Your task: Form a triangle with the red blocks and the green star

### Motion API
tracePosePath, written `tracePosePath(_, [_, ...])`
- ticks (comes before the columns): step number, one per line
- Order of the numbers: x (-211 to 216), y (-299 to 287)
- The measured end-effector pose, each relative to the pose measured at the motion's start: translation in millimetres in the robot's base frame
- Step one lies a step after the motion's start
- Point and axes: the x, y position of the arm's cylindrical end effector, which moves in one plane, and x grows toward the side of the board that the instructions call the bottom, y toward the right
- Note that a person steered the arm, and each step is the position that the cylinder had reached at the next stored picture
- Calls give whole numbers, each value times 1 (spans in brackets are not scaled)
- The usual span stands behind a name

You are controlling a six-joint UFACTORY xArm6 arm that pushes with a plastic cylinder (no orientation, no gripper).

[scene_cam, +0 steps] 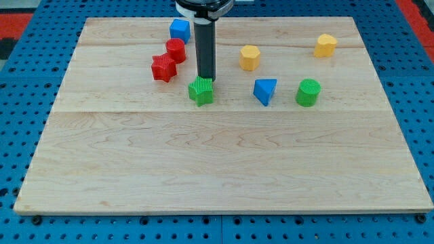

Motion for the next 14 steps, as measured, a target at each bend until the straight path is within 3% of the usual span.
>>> tracePosePath(2, [-23, 14])
tracePosePath(4, [-39, -16])
tracePosePath(7, [-73, -178])
tracePosePath(8, [-71, -129])
tracePosePath(9, [-50, -36])
tracePosePath(10, [-20, -2])
tracePosePath(12, [-44, -153])
tracePosePath(13, [-62, -183])
tracePosePath(14, [-94, -156])
